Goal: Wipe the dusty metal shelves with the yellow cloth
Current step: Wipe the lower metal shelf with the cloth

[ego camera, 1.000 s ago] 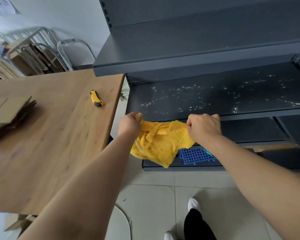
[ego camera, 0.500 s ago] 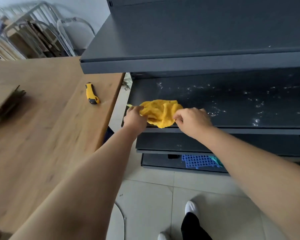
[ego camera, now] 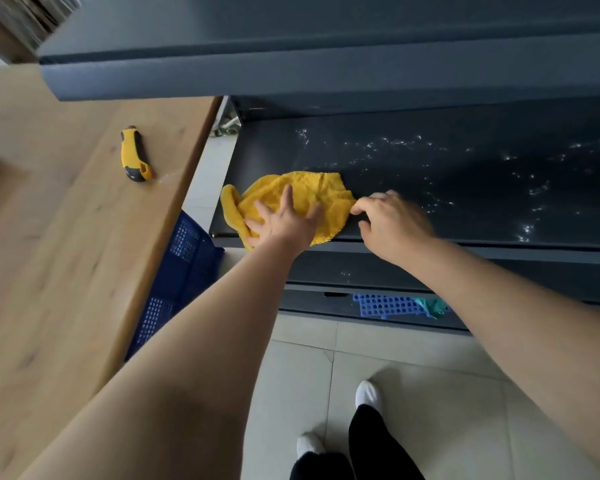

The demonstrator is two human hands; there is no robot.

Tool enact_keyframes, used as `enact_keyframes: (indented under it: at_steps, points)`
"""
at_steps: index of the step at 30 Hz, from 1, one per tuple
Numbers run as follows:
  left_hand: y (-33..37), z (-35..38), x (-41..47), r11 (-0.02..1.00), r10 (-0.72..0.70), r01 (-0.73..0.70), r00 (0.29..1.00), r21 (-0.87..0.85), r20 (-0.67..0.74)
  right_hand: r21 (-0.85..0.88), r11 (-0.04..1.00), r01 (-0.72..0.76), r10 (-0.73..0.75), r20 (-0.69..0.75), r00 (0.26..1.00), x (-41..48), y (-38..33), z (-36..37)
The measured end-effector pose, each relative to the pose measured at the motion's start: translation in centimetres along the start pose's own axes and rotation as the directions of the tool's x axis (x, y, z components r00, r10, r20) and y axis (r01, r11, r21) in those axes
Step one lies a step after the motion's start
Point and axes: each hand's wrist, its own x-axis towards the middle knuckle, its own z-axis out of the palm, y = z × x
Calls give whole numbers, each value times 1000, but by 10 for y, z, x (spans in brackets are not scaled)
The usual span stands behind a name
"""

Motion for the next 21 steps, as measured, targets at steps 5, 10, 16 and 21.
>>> enact_keyframes:
  at_steps: [5, 10, 16, 21]
  points:
    - [8, 16, 23, 997, -73, 74, 997, 26, -37, -54, 999, -3, 2, -10, 1000, 14, 10, 12]
    - [-1, 17, 42, 986, 4, 9, 997, 168, -75, -67, 998, -1, -1, -35, 999, 30, 3, 21]
    - [-23, -3, 84, 969, 123, -101, 988, 225, -88, -137, 989, -62, 60, -21, 998, 46, 8, 32]
    - [-18, -14, 98, 978, 130, -120, 990, 173, -46, -142, 986, -85, 81, -37, 996, 59, 8, 39]
